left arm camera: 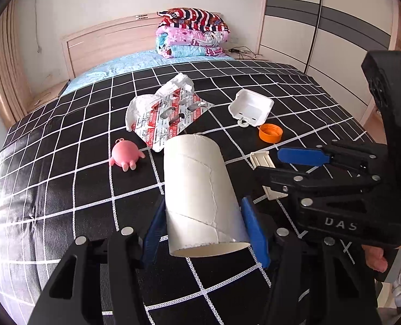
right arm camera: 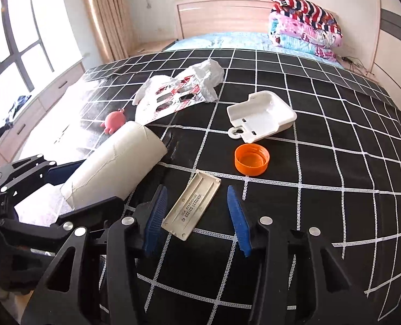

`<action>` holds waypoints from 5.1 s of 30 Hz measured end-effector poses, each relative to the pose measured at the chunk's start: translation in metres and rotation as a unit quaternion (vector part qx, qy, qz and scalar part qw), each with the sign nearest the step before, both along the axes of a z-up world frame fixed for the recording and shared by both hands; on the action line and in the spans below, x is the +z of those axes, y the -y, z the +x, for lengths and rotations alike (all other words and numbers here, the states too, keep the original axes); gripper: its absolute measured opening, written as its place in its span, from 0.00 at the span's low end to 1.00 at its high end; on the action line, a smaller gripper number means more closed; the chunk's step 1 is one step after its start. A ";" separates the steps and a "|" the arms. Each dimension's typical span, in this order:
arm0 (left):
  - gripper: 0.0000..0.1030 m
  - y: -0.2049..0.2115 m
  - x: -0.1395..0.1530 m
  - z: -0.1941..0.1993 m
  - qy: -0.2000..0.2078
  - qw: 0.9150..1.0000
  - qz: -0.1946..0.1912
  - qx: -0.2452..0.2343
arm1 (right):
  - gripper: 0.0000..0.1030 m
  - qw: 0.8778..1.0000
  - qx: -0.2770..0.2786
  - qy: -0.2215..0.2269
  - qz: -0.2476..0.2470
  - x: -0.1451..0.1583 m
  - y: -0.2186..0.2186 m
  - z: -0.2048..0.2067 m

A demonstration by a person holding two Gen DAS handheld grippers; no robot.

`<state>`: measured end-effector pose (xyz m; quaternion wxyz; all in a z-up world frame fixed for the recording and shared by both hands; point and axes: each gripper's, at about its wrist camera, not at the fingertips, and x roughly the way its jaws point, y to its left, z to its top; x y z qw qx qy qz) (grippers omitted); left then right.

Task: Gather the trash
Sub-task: 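Grasp the white plastic tag with the right tool while the left tool holds the tube, then carry the paper tube and plastic tag in both tools over the bin, then open both tools to drop the tube and tag into the bin, then move the left tool to the pink toy and grasp it while the right tool approaches the orange cap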

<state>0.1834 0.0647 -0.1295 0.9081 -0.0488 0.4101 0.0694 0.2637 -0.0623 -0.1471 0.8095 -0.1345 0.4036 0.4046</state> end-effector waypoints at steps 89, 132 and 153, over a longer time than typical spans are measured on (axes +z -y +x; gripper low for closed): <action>0.52 0.103 -0.139 -0.127 -0.166 0.979 -0.082 -0.085 | 0.23 0.977 0.110 -0.138 -0.123 -0.138 0.083 -0.136; 0.62 0.096 -0.081 -0.136 -0.097 0.992 -0.044 -0.070 | 0.35 0.986 0.115 -0.077 -0.091 -0.091 0.091 -0.143; 0.62 0.040 0.025 -0.117 0.022 1.000 -0.002 -0.020 | 0.35 0.995 0.094 0.029 0.005 0.020 0.089 -0.096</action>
